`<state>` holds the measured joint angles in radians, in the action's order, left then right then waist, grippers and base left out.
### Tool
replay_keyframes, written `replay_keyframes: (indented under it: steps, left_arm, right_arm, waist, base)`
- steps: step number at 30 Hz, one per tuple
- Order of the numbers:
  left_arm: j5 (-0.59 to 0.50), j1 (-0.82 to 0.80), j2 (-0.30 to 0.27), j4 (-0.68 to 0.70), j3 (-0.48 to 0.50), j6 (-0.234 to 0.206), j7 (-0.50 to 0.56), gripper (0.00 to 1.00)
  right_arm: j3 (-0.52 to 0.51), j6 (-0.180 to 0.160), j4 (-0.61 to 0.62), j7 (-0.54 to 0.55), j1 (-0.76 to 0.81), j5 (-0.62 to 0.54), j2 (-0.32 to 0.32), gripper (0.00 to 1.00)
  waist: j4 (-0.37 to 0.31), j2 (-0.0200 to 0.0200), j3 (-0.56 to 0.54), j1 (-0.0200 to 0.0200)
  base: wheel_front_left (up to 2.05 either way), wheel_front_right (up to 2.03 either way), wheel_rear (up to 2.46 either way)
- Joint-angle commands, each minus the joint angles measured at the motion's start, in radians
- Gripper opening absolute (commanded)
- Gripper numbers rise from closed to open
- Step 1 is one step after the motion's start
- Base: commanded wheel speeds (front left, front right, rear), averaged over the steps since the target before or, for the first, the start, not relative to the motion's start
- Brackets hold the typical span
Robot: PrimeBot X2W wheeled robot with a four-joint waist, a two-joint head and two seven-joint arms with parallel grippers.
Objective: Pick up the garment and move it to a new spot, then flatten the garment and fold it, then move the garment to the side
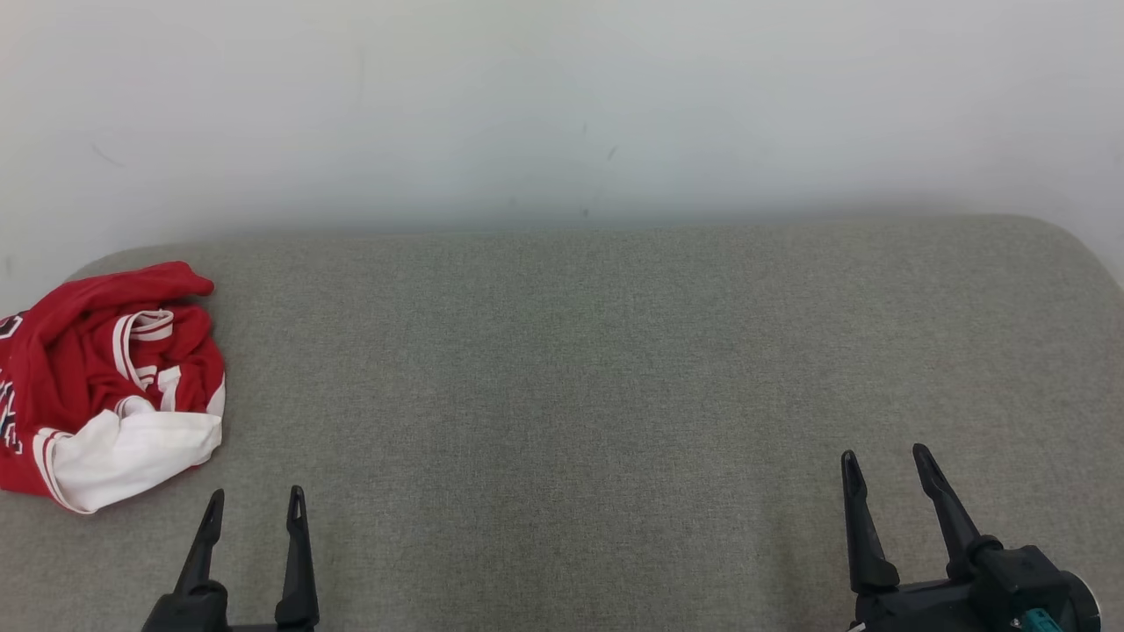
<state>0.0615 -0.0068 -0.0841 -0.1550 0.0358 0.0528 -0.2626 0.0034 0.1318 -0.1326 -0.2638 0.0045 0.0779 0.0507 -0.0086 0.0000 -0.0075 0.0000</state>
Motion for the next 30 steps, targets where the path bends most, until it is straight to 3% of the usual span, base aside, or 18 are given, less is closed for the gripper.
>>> replay_keyframes:
  steps: [1, 30]
  left_arm:
    - [0.009, 0.006, 0.001, -0.005, 0.0, -0.001, -0.004, 1.0]
    - [0.051, 0.019, -0.014, 0.019, -0.015, -0.016, 0.05, 1.0]
  right_arm:
    - [-0.003, -0.002, 0.002, -0.001, 0.008, 0.008, 0.0, 1.0]
    - [0.003, -0.002, 0.04, 0.041, 0.03, 0.044, -0.001, 1.0]
  waist:
    - [0.001, 0.0, -0.001, 0.0]
    - [0.013, 0.0, -0.007, 0.0]
  base:
    - [0.0, 0.0, 0.0]
    - [0.0, 0.0, 0.0]
